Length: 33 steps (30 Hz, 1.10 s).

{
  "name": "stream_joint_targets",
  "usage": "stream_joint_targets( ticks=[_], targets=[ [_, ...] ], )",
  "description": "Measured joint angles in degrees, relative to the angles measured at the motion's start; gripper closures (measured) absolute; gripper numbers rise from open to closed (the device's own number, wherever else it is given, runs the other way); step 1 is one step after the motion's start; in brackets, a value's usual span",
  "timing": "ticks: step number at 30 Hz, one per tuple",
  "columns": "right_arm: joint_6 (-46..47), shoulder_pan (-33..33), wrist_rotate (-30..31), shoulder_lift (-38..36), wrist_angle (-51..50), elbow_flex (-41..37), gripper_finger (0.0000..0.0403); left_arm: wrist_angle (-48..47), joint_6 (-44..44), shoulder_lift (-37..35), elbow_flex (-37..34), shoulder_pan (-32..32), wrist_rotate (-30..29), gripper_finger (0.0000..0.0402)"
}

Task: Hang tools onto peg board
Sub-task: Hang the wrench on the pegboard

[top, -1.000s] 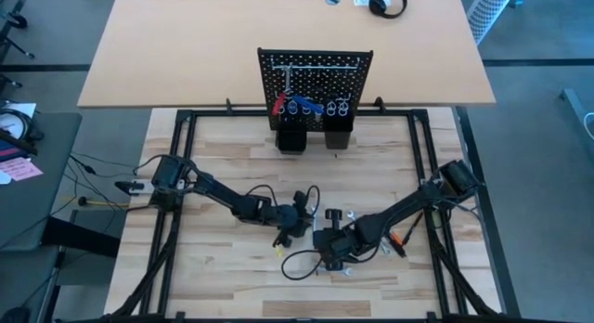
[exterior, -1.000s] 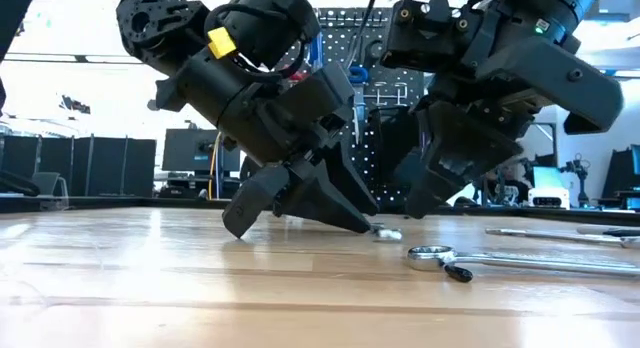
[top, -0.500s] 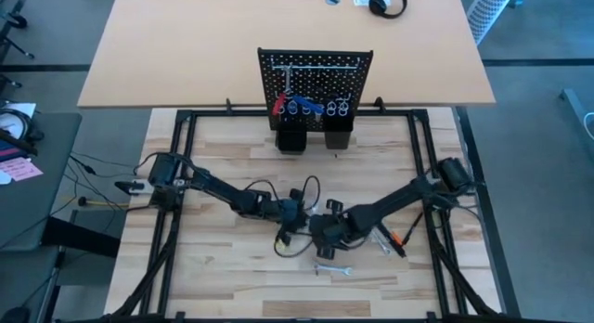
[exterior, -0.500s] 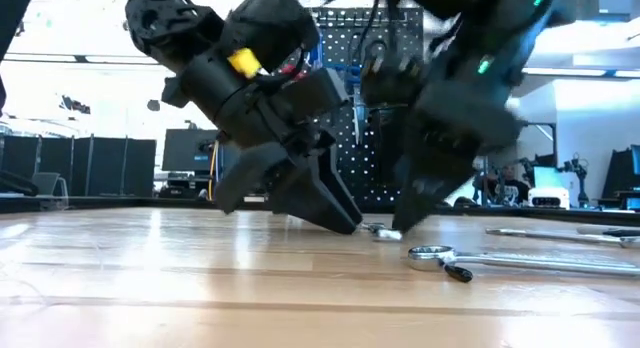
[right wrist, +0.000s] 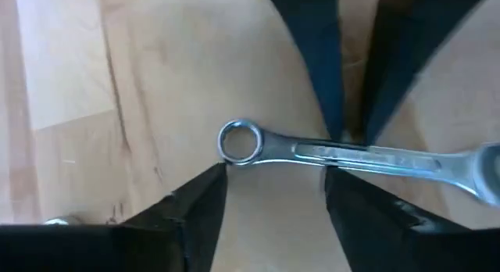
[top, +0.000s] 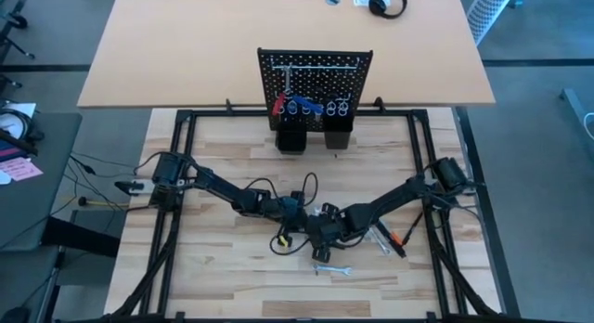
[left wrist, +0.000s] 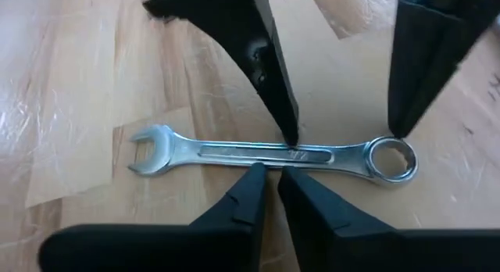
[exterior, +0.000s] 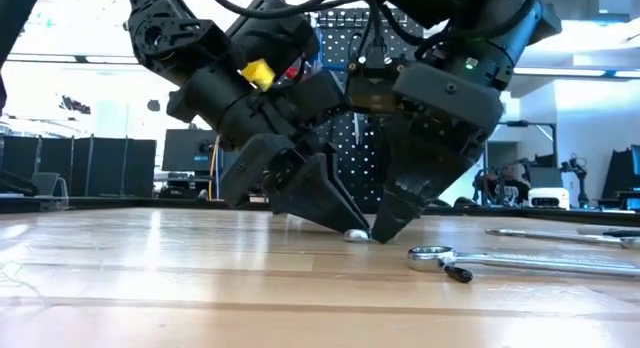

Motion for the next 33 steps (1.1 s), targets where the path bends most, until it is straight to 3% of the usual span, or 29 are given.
stream_joint_targets(
  ticks=[6,9,14,18,23,29,33],
  targets=[
    [5.5,2.0,8.2,-4.8,-3.8,-0.3,0.0157,-1.0,-4.1,0.1,0.0,0.0,0.0,0.0375],
    [11.6,3.0,8.6,-6.3,-4.0,-4.3,0.0157,-1.2,-6.0,0.2,0.0,-0.1,0.2,0.0377],
    [26.4,3.7,8.3,-10.6,9.6,-15.9,0.0157,-1.1,-9.7,0.2,0.0,-0.4,2.7,0.0378],
    [38.6,2.1,6.2,-12.1,22.4,-23.3,0.0157,-0.8,-12.0,0.2,0.0,-0.7,3.5,0.0378],
    [47.0,-0.7,2.3,-11.2,27.4,-25.7,0.0157,1.4,-16.9,0.4,0.0,-1.0,7.2,0.0378],
    [47.0,-3.4,-4.1,-5.1,39.6,-24.8,0.0157,5.2,-17.0,0.5,-0.1,-1.3,6.0,0.0378],
    [46.1,-4.6,-6.7,-1.7,42.1,-22.3,0.0157,7.2,-17.0,3.0,0.2,-1.4,5.0,0.0378]
  ],
)
